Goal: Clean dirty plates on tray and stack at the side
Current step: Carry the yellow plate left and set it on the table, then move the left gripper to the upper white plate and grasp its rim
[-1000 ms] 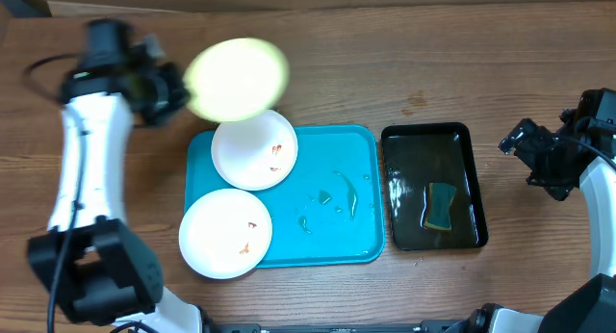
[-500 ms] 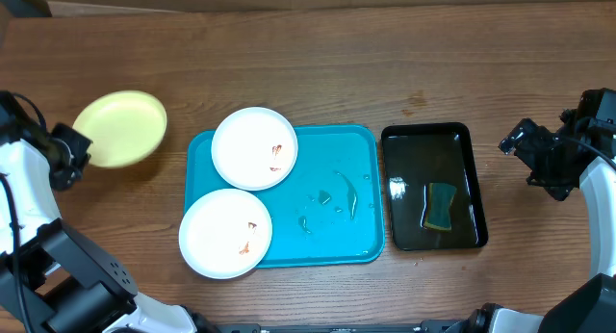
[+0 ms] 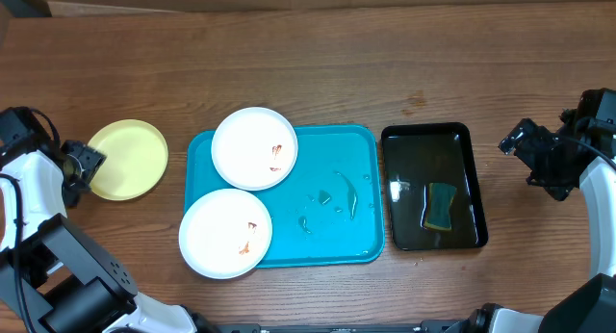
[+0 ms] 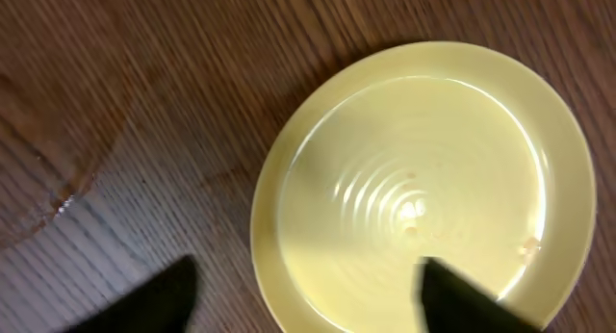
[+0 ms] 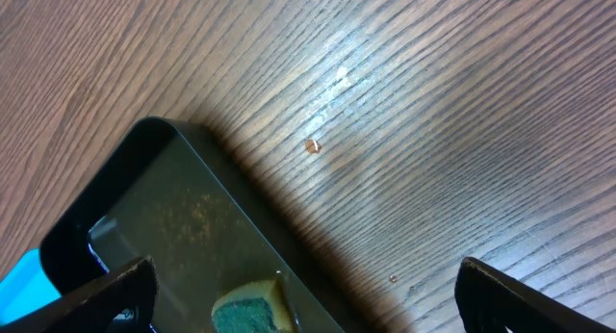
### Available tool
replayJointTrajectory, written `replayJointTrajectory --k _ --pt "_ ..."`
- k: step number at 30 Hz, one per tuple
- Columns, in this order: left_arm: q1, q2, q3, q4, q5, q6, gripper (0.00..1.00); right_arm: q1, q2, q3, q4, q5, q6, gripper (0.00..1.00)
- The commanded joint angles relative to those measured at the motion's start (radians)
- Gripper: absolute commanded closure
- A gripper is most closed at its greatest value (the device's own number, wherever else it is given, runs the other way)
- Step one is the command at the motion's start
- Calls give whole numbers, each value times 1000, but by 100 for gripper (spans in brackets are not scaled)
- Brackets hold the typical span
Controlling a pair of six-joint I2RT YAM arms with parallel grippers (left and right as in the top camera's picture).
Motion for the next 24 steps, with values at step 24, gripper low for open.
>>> replayJointTrajectory --k 24 --pt "-692 -29 92 -201 -93 267 26 -2 -8 15 6 5 3 0"
